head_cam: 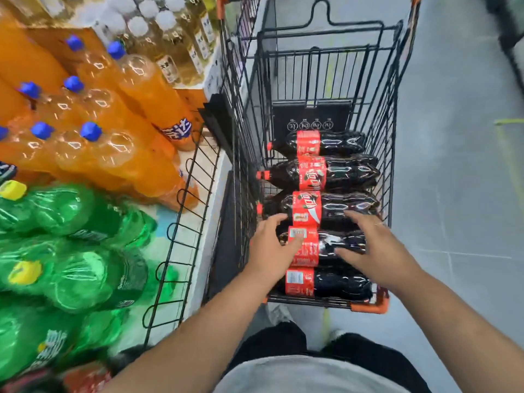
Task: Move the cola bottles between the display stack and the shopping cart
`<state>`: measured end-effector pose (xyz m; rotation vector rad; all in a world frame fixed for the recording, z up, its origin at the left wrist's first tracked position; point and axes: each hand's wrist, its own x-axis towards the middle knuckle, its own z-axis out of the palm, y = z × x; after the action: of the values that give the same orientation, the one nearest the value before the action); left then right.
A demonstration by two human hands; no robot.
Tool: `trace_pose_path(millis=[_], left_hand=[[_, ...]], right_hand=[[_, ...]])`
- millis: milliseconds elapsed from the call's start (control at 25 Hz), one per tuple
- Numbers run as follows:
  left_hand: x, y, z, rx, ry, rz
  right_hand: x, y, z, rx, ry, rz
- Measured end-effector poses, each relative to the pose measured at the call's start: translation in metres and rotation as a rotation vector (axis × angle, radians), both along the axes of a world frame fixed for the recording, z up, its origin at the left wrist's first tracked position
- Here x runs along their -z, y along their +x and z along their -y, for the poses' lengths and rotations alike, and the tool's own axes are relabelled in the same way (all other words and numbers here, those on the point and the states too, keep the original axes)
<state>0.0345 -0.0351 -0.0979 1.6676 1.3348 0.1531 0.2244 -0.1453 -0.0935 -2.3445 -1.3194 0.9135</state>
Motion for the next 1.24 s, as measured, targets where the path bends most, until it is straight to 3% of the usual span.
trace_pose_path(millis=[320, 520, 760, 960, 1240], left_hand=[[0.06, 0.002, -0.006, -0.245, -0.241, -0.122], [0.096, 0.012, -0.011, -0.458, -0.41, -0.183], [0.132, 0.024, -0.011, -0.942, -0.517, 0.1], [0.176, 0.047, 0.001, -1.375, -0.46, 0.313], [0.21, 0.019, -0.008, -1.3, -0.777, 0.635]], right_hand=[[0.06, -0.008, -0.016, -0.081, -0.198, 0.075], [0.096, 0.01, -0.03, -0.222, -0.318, 0.261], [0.126, 0.009, -0.046, -0.393, -0.393, 0.361], [0.135, 0.015, -0.055, -0.509, -0.366, 0.463], [0.155, 0.034, -0.049, -0.634, -0.241, 0.538]])
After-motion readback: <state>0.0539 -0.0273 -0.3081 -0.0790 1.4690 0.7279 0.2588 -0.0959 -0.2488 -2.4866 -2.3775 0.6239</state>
